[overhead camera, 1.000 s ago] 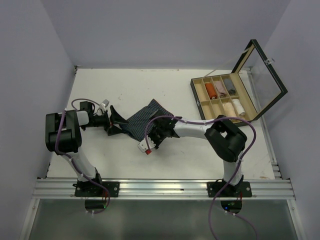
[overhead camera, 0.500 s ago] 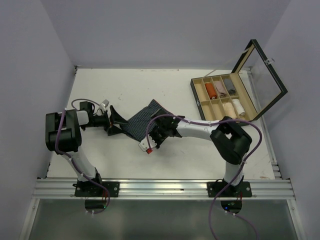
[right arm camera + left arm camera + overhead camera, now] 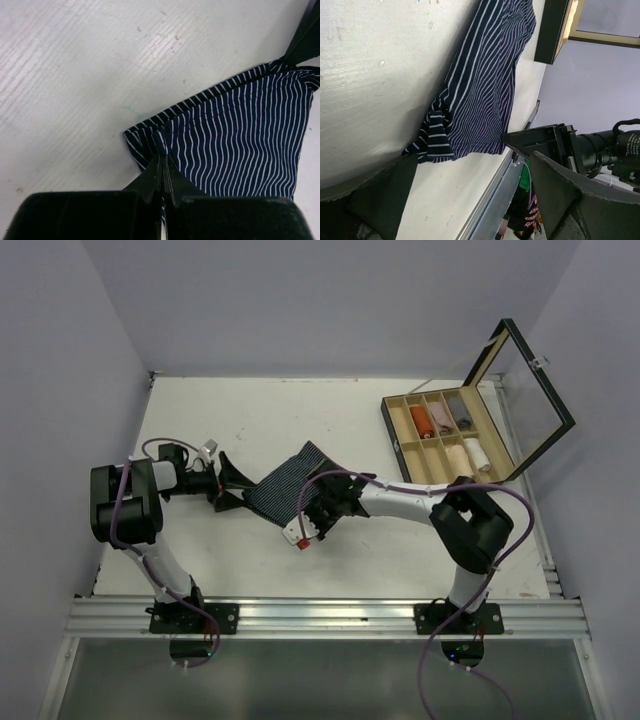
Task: Roll the underwear
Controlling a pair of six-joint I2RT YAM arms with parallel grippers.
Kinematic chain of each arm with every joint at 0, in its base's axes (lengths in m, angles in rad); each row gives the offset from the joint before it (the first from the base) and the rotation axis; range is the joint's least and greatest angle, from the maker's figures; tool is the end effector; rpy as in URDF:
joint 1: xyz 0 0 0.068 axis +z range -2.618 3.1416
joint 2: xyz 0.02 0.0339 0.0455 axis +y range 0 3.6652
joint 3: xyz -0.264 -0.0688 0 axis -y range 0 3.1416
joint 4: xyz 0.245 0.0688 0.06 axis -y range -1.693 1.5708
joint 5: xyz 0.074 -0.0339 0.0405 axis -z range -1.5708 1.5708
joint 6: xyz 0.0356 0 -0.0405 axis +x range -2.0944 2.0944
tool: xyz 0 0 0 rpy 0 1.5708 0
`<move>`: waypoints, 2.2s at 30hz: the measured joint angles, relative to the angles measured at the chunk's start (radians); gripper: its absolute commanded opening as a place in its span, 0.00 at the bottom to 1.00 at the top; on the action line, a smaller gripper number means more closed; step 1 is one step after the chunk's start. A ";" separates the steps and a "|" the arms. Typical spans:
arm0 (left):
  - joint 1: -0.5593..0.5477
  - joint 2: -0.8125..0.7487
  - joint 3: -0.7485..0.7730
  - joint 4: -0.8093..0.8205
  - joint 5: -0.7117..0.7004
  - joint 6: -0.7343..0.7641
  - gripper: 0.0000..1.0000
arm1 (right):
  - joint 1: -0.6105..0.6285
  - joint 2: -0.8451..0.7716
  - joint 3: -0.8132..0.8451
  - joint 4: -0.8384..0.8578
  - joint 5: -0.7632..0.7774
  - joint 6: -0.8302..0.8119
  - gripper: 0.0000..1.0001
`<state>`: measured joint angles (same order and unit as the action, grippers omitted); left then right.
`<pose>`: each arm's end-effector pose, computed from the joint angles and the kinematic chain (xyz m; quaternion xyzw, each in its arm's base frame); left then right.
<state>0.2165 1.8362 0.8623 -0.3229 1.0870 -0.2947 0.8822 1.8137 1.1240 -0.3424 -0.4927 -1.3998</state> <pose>0.3008 0.0339 0.1122 -0.1460 0.8382 -0.5165 0.0968 0.2188 0.2923 0.1697 -0.8769 0.3305 0.1612 0.3096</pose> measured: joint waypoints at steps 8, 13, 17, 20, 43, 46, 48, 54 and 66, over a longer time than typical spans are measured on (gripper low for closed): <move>0.003 0.000 0.000 -0.005 0.000 0.003 1.00 | 0.000 -0.007 -0.025 -0.009 0.000 0.000 0.00; 0.005 0.000 0.000 -0.008 0.000 0.003 1.00 | 0.000 -0.011 -0.033 -0.014 -0.001 0.000 0.00; 0.005 0.000 0.000 -0.008 0.000 0.003 1.00 | 0.000 -0.016 -0.038 -0.022 -0.004 0.001 0.00; 0.005 0.000 0.000 -0.008 0.000 0.003 1.00 | 0.000 -0.017 -0.038 -0.027 -0.016 0.002 0.00; 0.008 0.000 0.089 -0.100 -0.069 0.080 1.00 | 0.028 0.041 0.018 -0.060 -0.060 0.100 0.42; 0.020 0.000 0.167 -0.143 -0.115 0.135 1.00 | 0.030 0.040 0.082 -0.070 -0.083 0.234 0.41; 0.029 -0.001 0.235 -0.176 -0.148 0.185 1.00 | 0.011 0.040 0.156 -0.071 -0.108 0.346 0.40; 0.037 -0.034 0.433 -0.221 -0.280 0.329 1.00 | -0.177 0.039 0.367 -0.053 -0.153 0.766 0.28; -0.353 -0.314 0.355 -0.188 -0.525 0.619 1.00 | -0.415 0.202 0.467 -0.272 -0.127 1.166 0.09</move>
<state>-0.1364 1.5223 1.2171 -0.5110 0.5625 0.3241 0.4675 2.0159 1.5906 -0.6144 -0.6197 -0.2337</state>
